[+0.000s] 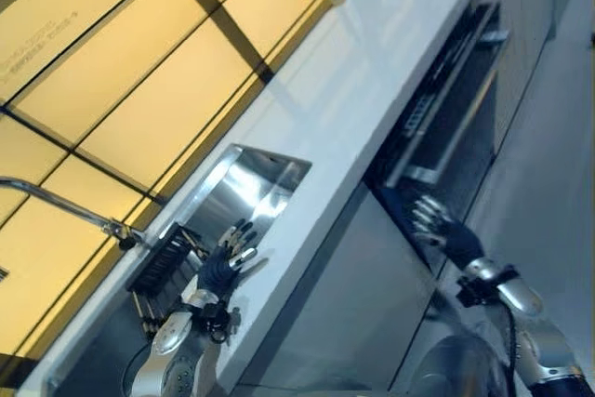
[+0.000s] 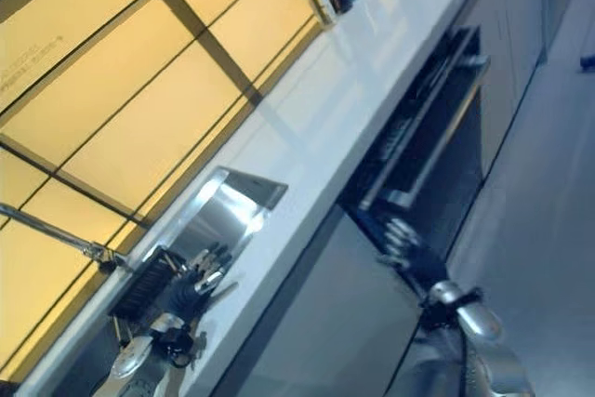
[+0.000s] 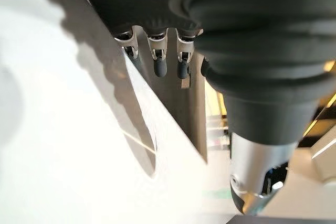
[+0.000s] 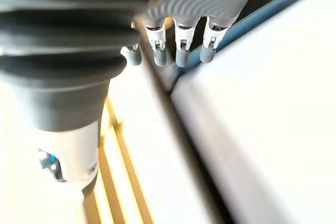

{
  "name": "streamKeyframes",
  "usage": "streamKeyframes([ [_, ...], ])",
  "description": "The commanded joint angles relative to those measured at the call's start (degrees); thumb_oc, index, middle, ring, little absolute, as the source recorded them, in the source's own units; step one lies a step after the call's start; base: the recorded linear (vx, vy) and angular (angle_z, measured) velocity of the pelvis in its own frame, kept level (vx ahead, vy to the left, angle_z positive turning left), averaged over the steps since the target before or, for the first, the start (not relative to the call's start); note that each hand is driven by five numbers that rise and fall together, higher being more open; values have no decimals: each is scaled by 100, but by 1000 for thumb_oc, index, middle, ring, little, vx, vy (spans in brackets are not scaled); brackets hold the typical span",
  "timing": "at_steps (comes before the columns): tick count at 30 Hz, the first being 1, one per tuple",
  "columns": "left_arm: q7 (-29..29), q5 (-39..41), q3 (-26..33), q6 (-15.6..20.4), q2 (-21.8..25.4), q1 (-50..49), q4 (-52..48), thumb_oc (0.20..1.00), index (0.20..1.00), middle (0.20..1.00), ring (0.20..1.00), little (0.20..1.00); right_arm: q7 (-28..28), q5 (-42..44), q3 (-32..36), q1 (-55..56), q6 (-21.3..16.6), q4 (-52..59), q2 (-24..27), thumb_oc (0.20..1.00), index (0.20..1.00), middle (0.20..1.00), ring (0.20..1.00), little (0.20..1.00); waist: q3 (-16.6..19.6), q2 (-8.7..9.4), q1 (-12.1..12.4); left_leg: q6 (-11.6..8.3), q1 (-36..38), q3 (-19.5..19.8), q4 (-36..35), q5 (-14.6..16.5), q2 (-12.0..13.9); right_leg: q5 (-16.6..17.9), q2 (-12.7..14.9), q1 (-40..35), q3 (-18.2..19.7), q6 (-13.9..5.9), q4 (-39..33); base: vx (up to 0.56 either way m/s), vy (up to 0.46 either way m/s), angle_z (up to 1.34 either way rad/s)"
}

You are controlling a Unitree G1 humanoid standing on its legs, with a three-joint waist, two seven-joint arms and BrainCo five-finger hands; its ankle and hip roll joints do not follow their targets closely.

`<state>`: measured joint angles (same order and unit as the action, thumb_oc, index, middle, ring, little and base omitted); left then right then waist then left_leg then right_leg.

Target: Pick up plates and place into dishwasher.

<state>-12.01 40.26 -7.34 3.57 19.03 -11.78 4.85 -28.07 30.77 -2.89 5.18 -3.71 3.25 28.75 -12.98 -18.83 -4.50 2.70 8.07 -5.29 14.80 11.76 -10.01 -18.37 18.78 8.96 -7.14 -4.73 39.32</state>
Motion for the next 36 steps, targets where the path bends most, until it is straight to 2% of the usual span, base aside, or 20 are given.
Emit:
streamKeyframes([
  [1, 7, 158, 510, 210, 223, 12, 119, 1000, 1000, 1000, 1000, 1000, -550, -206, -104, -655, -292, 269, 17, 1000, 1000, 1000, 1000, 1000, 624, 268, 199, 205, -427, 41, 170, 80, -141, 1010, -164, -773, 50, -44, -1696, 12, -79, 25],
  [5, 45, 108, 611, 324, 246, 153, 251, 1000, 1000, 1000, 1000, 1000, -780, -145, -187, -736, -286, 422, 28, 1000, 1000, 1000, 1000, 1000, 816, 614, 318, 124, -248, 101, -52, 0, 4, 1098, -353, -1068, -94, -83, -2133, -45, -103, 33],
  [7, 45, 94, 780, 344, 303, 262, 285, 1000, 1000, 1000, 1000, 1000, -807, -36, -120, -796, -306, 410, 30, 1000, 1000, 1000, 1000, 1000, 955, 883, 413, 31, -172, 112, -223, -93, 153, 1153, -564, -1260, -206, -73, -2467, -97, -168, 7],
  [8, 46, 103, 802, 351, 314, 274, 288, 1000, 1000, 1000, 1000, 1000, -798, -13, -114, -806, -315, 394, 25, 1000, 1000, 1000, 1000, 1000, 966, 916, 419, 19, -156, 121, -252, -108, 174, 1163, -591, -1296, -223, -70, -2520, -106, -149, 17],
  [11, 12, 57, 983, 311, 404, 352, 220, 1000, 1000, 1000, 1000, 1000, -586, -9, -49, -851, -361, 296, -97, 1000, 1000, 1000, 1000, 1000, 1067, 1210, 518, -42, -157, 164, -394, -184, 315, 1224, -769, -1459, -296, -48, -2843, -101, -163, 11],
  [13, -64, -7, 1154, 270, 467, 412, 134, 1000, 1000, 1000, 1000, 1000, -38, -212, 23, -819, -412, 190, -206, 1000, 1000, 1000, 1000, 1000, 1135, 1480, 645, -93, -173, 206, -547, -273, 452, 1296, -934, -1591, -360, -14, -3136, -135, -215, 7],
  [16, -124, -63, 1335, 180, 520, 449, 10, 1000, 1000, 1000, 1000, 1000, 445, -282, 146, -798, -533, 165, -222, 1000, 1000, 1000, 1000, 1000, 1157, 1678, 741, -108, -187, 252, -691, -352, 561, 1372, -1073, -1674, -387, 16, -3384, -130, -161, 16],
  [20, -91, -16, 1432, 187, 547, 546, -73, 1000, 1000, 1000, 1000, 1000, 561, -154, 264, -883, -697, 410, -214, 1000, 1000, 1000, 1000, 1000, 1155, 1810, 810, -121, -209, 312, -858, -428, 633, 1422, -1185, -1693, -373, 49, -3573, -115, -87, 2],
  [23, 54, 55, 1336, 284, 523, 721, -72, 1000, 1000, 1000, 1000, 1000, 758, -230, 160, -1206, -639, 510, -182, 1000, 1000, 1000, 1000, 1000, 1171, 1855, 873, -142, -235, 389, -956, -479, 646, 1452, -1246, -1689, -355, 66, -3685, -102, -5, -1],
  [27, 631, 90, 1084, 434, 422, 1029, -85, 1000, 1000, 1000, 1000, 1000, 1172, -463, -268, -1883, -402, 572, -104, 1000, 1000, 1000, 1000, 1000, 1168, 1940, 1022, -190, -313, 501, -1040, -560, 677, 1452, -1286, -1673, -409, 97, -3749, -98, 5, 5],
  [32, 1112, -113, 802, 685, 277, 1316, -56, 1000, 1000, 1000, 1000, 1000, 1638, -445, -802, -2499, -228, 399, -135, 1000, 1000, 1000, 1000, 1000, 1120, 2109, 1334, -254, -410, 680, -1109, -648, 719, 1381, -1252, -1689, -795, 133, -3692, -81, -22, 29],
  [36, 1256, -226, 655, 636, 270, 1402, -171, 1000, 1000, 1000, 1000, 1000, 1954, -552, -1244, -2800, -247, 233, -230, 1000, 1000, 1000, 1000, 1000, 1066, 2195, 1622, -296, -502, 903, -1135, -735, 739, 1316, -1221, -1715, -1152, 170, -3625, -64, -21, 47],
])
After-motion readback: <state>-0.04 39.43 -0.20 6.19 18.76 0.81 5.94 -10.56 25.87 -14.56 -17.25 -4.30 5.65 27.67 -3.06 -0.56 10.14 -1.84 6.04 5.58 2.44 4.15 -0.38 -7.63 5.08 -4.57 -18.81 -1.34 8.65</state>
